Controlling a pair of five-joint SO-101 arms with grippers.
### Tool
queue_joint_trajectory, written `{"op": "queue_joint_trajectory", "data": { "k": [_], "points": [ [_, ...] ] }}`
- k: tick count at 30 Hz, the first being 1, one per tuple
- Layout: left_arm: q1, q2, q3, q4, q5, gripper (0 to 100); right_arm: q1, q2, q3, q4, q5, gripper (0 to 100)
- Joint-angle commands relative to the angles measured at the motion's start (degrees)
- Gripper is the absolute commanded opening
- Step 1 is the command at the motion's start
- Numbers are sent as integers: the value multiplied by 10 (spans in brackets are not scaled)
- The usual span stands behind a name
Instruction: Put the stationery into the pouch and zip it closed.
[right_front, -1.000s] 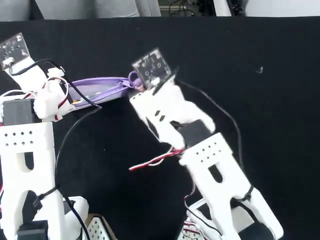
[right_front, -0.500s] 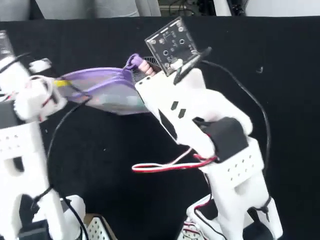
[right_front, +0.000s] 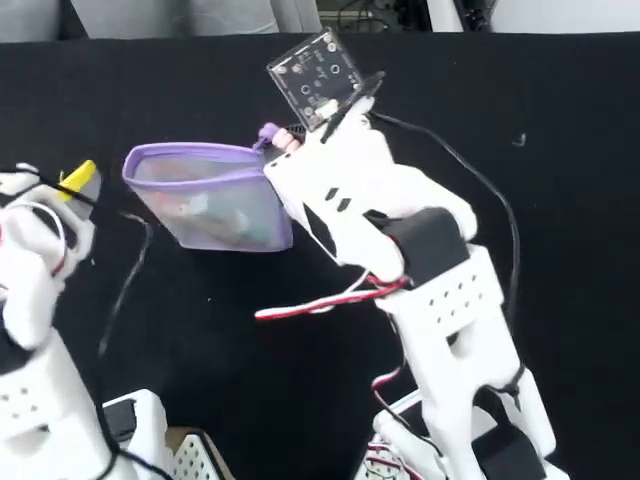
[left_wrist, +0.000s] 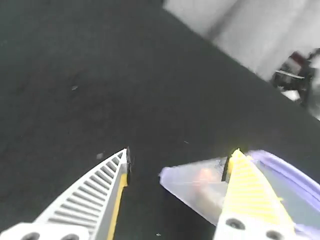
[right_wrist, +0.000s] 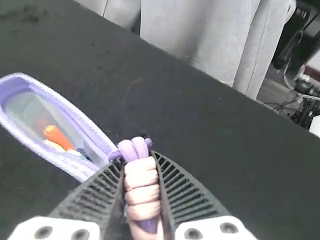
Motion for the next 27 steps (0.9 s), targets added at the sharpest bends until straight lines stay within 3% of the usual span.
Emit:
{"op": "queue_joint_trajectory", "data": {
  "k": [1,5,15,27],
  "points": [
    [111,-38,-4,1,-37,317,6,4,-1,-18,-6,11],
    [143,-41,-5,6,-43,318,8,3,-1,-14,-6,11],
    [-14,-40,-7,-6,-10,316,26,-11,-29,11,-5,11],
    [-22,-43,161,-172,2,315,40,-92,-140,195,-2,11]
  ]
}}
